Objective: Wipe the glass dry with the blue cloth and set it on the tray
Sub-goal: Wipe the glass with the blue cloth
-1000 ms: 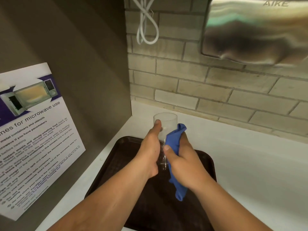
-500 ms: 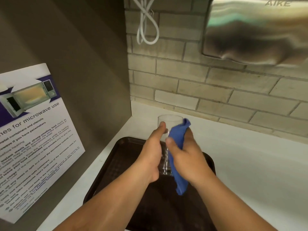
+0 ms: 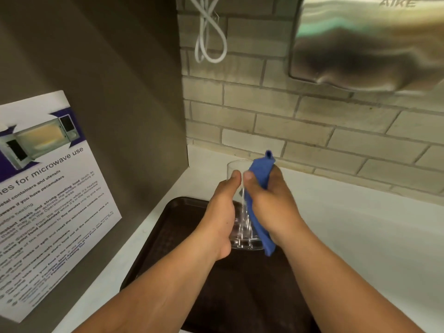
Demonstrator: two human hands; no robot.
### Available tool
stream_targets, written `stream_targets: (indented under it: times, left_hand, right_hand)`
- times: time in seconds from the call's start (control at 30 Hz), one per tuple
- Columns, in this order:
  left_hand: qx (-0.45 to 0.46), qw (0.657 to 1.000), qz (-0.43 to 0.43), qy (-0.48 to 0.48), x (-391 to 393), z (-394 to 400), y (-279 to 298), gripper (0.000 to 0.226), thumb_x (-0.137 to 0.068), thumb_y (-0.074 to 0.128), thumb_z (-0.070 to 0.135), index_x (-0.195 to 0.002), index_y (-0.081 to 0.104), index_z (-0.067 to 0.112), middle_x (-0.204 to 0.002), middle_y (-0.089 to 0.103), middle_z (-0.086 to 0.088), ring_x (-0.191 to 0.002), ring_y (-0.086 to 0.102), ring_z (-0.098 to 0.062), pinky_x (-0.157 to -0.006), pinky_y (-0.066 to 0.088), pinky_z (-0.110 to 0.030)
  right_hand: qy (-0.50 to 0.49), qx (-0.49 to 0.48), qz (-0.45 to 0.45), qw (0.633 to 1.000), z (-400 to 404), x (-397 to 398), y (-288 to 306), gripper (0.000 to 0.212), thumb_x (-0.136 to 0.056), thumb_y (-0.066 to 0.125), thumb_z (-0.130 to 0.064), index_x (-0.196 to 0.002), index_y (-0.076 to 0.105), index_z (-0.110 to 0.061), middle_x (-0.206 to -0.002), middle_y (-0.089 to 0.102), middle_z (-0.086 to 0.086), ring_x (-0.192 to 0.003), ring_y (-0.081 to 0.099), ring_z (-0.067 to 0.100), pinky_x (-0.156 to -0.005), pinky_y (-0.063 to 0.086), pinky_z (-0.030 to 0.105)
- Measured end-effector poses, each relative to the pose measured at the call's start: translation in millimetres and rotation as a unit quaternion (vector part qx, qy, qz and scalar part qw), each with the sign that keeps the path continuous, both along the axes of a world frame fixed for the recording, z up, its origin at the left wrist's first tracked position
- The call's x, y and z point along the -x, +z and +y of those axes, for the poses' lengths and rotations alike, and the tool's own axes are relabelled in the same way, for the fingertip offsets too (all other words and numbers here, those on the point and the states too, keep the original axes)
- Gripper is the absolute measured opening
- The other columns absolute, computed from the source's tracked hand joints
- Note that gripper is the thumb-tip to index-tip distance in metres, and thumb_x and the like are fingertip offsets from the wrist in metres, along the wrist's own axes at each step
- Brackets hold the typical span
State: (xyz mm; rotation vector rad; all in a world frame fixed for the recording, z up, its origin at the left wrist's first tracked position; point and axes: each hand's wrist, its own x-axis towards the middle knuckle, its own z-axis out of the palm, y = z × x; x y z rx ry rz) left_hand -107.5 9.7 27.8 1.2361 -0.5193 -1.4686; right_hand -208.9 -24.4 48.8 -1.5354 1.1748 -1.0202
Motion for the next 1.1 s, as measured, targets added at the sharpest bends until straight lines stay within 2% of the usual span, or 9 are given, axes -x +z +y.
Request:
stream_targets:
  times: [0.17, 0.3, 0.37, 0.53, 0.73, 0.87, 0.97, 1.03, 1.1]
  left_hand:
    - [0.02, 0.999, 0.044, 0.012, -12, -6, 4, 0.056, -0.091, 0.06, 0.073, -0.118, 0.07, 0.025, -0.073, 0.084, -0.007, -0.067, 0.082, -0.027, -0.055, 0.065, -0.037]
    - [-0.002, 0.999, 0.053, -0.005, -20, -5, 5, 0.078, -0.085, 0.062, 0.079, -0.128, 0.072, 0.015, -0.095, 0.084, -0.013, -0.08, 0.082, -0.03, -0.065, 0.064, -0.04]
    - [-0.01, 0.998, 0.067, -0.014, -23, -1, 1, 0.079, -0.089, 0.057, 0.078, -0.134, 0.069, 0.014, -0.103, 0.083, -0.016, -0.089, 0.082, -0.034, -0.072, 0.066, -0.044]
    - [0.017, 0.997, 0.071, -0.023, -28, 3, -5, 0.075, -0.094, 0.054, 0.071, -0.131, 0.071, 0.008, -0.099, 0.079, -0.014, -0.086, 0.078, -0.031, -0.073, 0.065, -0.041]
    - [0.008, 0.995, 0.081, -0.059, -21, 7, -6, 0.079, -0.09, 0.051, 0.079, -0.119, 0.083, 0.013, -0.115, 0.082, -0.014, -0.104, 0.079, -0.031, -0.089, 0.063, -0.043]
    - [0.004, 1.0, -0.011, -0.029, -2, 13, -7, 0.068, -0.09, 0.054, 0.079, -0.113, 0.084, 0.022, -0.111, 0.085, -0.011, -0.102, 0.082, -0.027, -0.091, 0.062, -0.045]
    - [0.019, 0.999, -0.045, 0.0, 7, 15, -8, 0.062, -0.088, 0.061, 0.072, -0.125, 0.073, 0.023, -0.118, 0.082, -0.013, -0.106, 0.08, -0.03, -0.1, 0.061, -0.053]
    - [0.018, 0.999, -0.026, 0.008, 5, 13, -3, 0.061, -0.091, 0.062, 0.069, -0.127, 0.071, 0.021, -0.117, 0.082, -0.015, -0.103, 0.081, -0.032, -0.093, 0.064, -0.052]
    - [0.014, 1.0, 0.011, 0.015, -3, 6, 5, 0.061, -0.09, 0.064, 0.071, -0.122, 0.071, 0.02, -0.099, 0.086, -0.012, -0.086, 0.084, -0.029, -0.071, 0.066, -0.041]
  right_hand:
    - [0.024, -0.061, -0.036, 0.997, 3, 7, -6, 0.029, -0.099, 0.054, -0.043, -0.122, 0.062, -0.028, -0.108, 0.077, 0.0, -0.099, 0.074, 0.02, -0.095, 0.057, 0.048]
    - [0.088, -0.052, -0.014, 0.995, 22, 15, -29, 0.032, -0.096, 0.059, -0.044, -0.125, 0.052, -0.054, -0.106, 0.074, -0.026, -0.094, 0.071, -0.006, -0.068, 0.06, 0.018]
    - [0.086, -0.063, -0.028, 0.994, 20, 21, -28, 0.033, -0.097, 0.061, -0.041, -0.128, 0.054, -0.05, -0.11, 0.073, -0.02, -0.093, 0.072, 0.001, -0.057, 0.058, 0.017]
    - [0.116, -0.07, -0.055, 0.989, 20, 28, -28, 0.049, -0.075, 0.074, -0.058, -0.12, 0.066, -0.044, -0.11, 0.078, -0.015, -0.098, 0.075, 0.008, -0.087, 0.057, 0.033]
    - [0.097, -0.059, -0.124, 0.986, 25, 28, -37, 0.059, -0.07, 0.08, -0.058, -0.126, 0.065, -0.045, -0.112, 0.079, -0.009, -0.097, 0.078, 0.015, -0.067, 0.063, 0.028]
    - [0.048, -0.041, -0.109, 0.992, 27, 17, -38, 0.051, -0.075, 0.066, -0.067, -0.121, 0.061, -0.047, -0.103, 0.078, -0.02, -0.092, 0.077, 0.004, -0.071, 0.06, 0.021]
    - [0.0, -0.036, -0.111, 0.993, 11, 12, -24, 0.033, -0.088, 0.06, -0.061, -0.112, 0.066, -0.039, -0.093, 0.081, -0.01, -0.083, 0.079, 0.011, -0.074, 0.061, 0.033]
    - [-0.001, -0.055, -0.115, 0.992, 3, 13, -18, 0.031, -0.095, 0.058, -0.055, -0.115, 0.067, -0.033, -0.097, 0.081, -0.001, -0.089, 0.079, 0.019, -0.085, 0.061, 0.043]
    - [0.04, -0.06, -0.081, 0.994, 8, 14, -19, 0.035, -0.098, 0.055, -0.05, -0.128, 0.062, -0.034, -0.104, 0.079, -0.01, -0.093, 0.076, 0.009, -0.088, 0.06, 0.033]
